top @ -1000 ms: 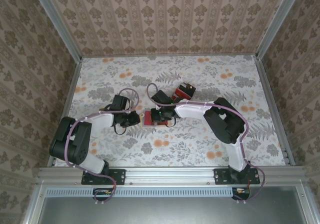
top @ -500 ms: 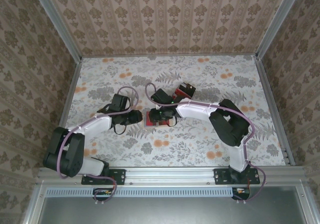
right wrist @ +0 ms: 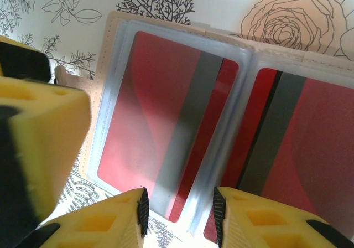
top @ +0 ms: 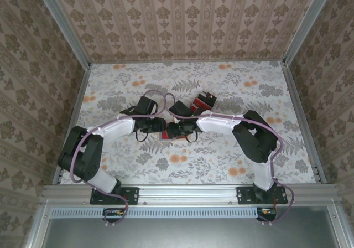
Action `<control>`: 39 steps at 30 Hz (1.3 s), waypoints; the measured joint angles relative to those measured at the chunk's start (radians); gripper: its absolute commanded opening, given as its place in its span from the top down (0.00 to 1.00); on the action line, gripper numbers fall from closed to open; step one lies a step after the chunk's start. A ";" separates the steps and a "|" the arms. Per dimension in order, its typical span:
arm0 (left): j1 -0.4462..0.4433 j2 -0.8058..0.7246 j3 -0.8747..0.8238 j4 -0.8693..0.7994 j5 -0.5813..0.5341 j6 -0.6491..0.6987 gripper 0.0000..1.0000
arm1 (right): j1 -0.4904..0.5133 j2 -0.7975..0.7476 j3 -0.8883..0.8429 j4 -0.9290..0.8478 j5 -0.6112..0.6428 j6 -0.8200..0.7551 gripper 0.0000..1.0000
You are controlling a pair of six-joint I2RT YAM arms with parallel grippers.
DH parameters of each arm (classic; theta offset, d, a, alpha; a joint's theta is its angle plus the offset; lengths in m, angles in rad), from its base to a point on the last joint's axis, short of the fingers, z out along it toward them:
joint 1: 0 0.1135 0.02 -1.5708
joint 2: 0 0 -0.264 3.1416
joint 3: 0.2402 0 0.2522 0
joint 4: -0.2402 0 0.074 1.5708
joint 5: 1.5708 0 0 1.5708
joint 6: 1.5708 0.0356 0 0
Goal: Put the credit cards into the card holder
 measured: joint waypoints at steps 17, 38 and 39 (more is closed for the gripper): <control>0.000 -0.012 0.006 -0.053 -0.046 0.040 1.00 | 0.000 -0.004 -0.002 0.014 -0.001 0.006 0.52; 0.001 -0.167 -0.028 -0.069 -0.001 -0.003 1.00 | 0.008 0.053 0.032 0.079 -0.056 0.061 0.36; 0.001 -0.167 -0.028 -0.069 0.002 -0.005 1.00 | 0.008 0.056 0.032 0.081 -0.056 0.062 0.36</control>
